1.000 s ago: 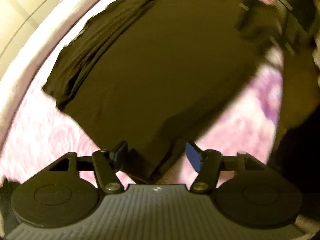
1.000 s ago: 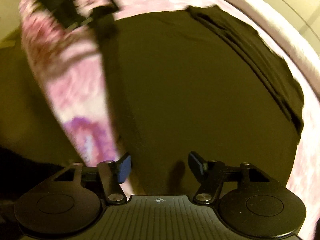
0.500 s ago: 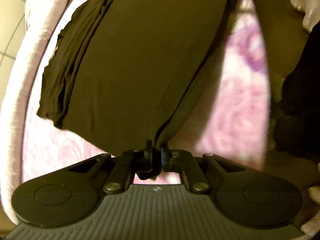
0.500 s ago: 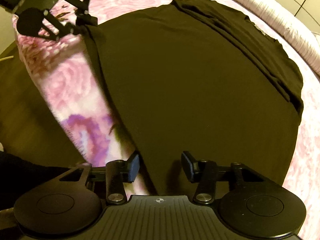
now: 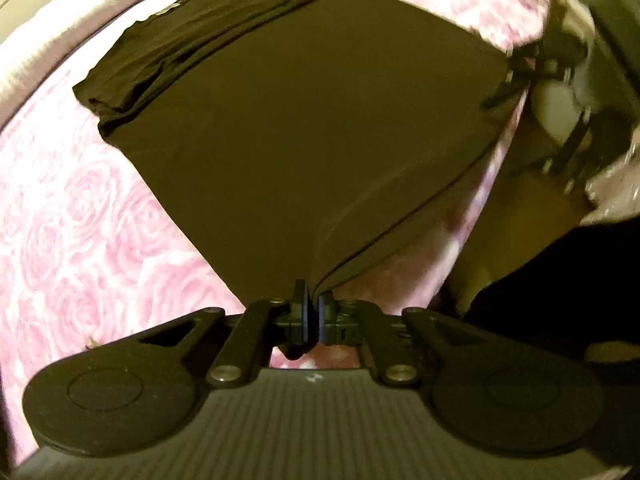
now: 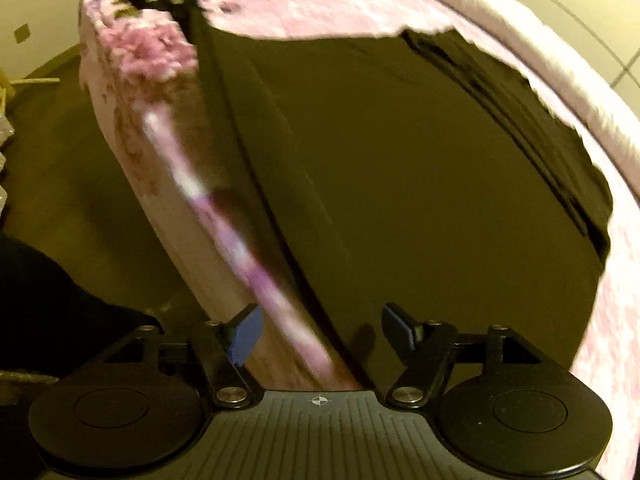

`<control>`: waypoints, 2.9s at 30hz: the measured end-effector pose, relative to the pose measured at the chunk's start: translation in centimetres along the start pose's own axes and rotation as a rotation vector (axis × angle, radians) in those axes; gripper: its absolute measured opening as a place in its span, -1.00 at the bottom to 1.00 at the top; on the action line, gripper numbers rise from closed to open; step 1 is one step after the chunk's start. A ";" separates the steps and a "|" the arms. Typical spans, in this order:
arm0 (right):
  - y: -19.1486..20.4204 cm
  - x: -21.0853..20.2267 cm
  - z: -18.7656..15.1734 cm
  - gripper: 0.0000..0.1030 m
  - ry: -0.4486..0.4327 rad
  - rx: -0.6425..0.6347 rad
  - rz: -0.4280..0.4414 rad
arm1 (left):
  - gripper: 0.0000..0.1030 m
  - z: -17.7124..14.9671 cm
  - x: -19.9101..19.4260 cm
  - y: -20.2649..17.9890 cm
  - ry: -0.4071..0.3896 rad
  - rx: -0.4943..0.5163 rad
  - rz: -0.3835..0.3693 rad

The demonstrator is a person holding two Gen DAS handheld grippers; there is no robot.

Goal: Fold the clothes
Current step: 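Lift the hem with both tools and fold it toward the collar, then lay the folded hem down and open both tools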

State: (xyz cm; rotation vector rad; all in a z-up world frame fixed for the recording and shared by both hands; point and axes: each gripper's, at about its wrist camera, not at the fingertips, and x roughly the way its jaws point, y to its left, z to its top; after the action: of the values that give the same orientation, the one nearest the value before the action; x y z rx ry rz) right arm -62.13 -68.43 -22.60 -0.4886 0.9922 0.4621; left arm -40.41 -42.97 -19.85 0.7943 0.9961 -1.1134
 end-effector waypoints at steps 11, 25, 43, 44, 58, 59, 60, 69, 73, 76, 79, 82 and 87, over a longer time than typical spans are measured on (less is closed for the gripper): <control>-1.8 1.4 -5.0 0.13 0.070 -0.109 -0.278 | -0.95 0.5 -1.7 0.2 0.009 0.017 0.001; -7.6 -0.6 -10.0 -0.96 0.198 -0.207 -0.368 | -0.96 1.1 -0.9 -1.4 0.073 0.182 0.071; -5.4 -15.4 -9.3 -0.97 0.270 -0.204 0.006 | -0.98 -1.3 -8.2 -6.1 0.191 0.086 -0.019; -5.1 -16.1 -9.5 -0.97 0.278 -0.212 0.035 | -0.98 -1.5 -8.6 -6.5 0.202 0.075 -0.030; -19.1 -17.1 -0.2 -0.97 0.170 -0.313 -0.090 | -0.97 11.3 -9.3 7.5 -0.024 0.087 0.151; -20.3 -16.5 1.0 -0.97 0.167 -0.320 -0.103 | -0.97 12.3 -8.7 9.2 -0.038 0.092 0.148; -21.6 -15.9 2.2 -0.97 0.165 -0.326 -0.116 | -0.97 13.3 -8.0 10.8 -0.054 0.092 0.143; -31.5 -6.2 8.7 -0.97 0.278 -0.230 -0.126 | -0.96 17.5 1.0 23.0 -0.026 0.086 0.080; -35.2 -2.7 10.5 -0.97 0.307 -0.217 -0.115 | -0.96 19.0 3.9 26.8 0.002 0.047 0.055; -38.5 -0.6 11.5 -0.97 0.309 -0.196 -0.093 | -0.96 20.1 5.7 28.9 0.023 0.014 0.047; -41.6 1.8 12.4 -0.97 0.309 -0.196 -0.065 | -0.96 21.4 7.6 30.5 0.046 -0.013 0.055; -44.5 4.5 13.1 -0.97 0.315 -0.207 -0.034 | -0.96 22.7 9.5 32.1 0.069 -0.040 0.062; -48.7 9.0 13.9 -0.97 0.319 -0.165 0.031 | -0.96 24.0 13.0 34.5 0.114 -0.073 0.066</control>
State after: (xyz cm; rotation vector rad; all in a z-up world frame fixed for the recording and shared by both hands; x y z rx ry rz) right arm -20.63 -98.01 -15.46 -0.7113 1.2749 0.5057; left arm 0.12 -59.80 -22.07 0.8328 1.0917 -0.9783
